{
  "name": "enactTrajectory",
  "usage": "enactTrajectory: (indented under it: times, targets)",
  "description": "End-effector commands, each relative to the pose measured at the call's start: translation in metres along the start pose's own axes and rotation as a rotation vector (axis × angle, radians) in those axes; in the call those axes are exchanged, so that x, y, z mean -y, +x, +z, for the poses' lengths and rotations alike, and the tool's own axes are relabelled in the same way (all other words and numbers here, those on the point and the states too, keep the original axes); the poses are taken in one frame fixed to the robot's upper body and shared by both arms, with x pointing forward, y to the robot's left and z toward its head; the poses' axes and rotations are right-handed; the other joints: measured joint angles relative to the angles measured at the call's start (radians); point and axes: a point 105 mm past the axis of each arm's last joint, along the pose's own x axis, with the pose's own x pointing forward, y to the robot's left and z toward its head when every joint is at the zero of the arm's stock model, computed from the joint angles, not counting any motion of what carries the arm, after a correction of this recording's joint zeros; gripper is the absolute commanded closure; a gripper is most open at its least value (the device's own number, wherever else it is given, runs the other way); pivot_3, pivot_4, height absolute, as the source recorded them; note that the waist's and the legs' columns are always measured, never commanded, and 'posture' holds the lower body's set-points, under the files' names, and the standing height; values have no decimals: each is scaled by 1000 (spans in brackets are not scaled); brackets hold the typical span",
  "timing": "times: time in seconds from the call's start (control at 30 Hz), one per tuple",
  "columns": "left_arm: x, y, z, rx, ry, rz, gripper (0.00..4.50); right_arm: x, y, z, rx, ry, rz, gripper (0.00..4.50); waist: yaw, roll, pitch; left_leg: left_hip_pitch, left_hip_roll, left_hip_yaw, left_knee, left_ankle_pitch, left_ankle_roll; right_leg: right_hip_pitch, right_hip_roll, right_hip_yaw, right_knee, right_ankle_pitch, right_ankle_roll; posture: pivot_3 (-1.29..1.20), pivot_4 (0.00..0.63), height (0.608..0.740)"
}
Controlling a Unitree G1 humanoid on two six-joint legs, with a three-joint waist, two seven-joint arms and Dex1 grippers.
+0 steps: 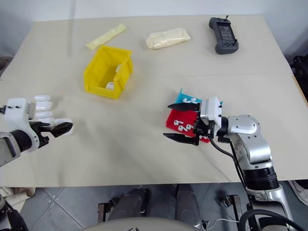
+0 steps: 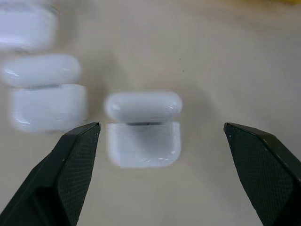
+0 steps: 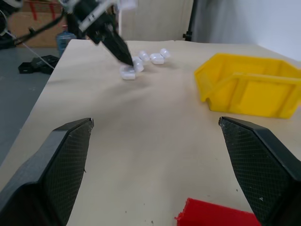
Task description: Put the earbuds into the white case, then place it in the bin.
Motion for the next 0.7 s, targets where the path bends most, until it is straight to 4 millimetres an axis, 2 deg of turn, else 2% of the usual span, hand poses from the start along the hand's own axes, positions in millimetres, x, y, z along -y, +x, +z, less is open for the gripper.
enactTrajectory:
  times: [0.03,0.2,0.53,0.7]
  targets:
    - [-3,7,-8,-54,-5,35,27,-2,3,12,39,-36,-6,0,-3,0,0,0,0,0,0,0,0,0,0,-1,0,0,0,0,150,740]
    - [-9,9,-5,-49,-37,64,27,-4,4,11,43,-31,-24,0,3,0,0,0,0,0,1,0,0,0,0,-1,0,0,-1,0,150,740]
    - [-10,14,-8,-56,-81,66,27,-9,7,10,53,-22,-35,0,12,0,0,1,0,1,2,0,0,0,0,0,0,0,-1,0,150,740]
    - [-3,16,-7,-71,-51,29,27,-10,8,9,57,-16,-40,0,12,0,0,1,0,1,2,0,0,0,0,0,0,0,-1,0,150,740]
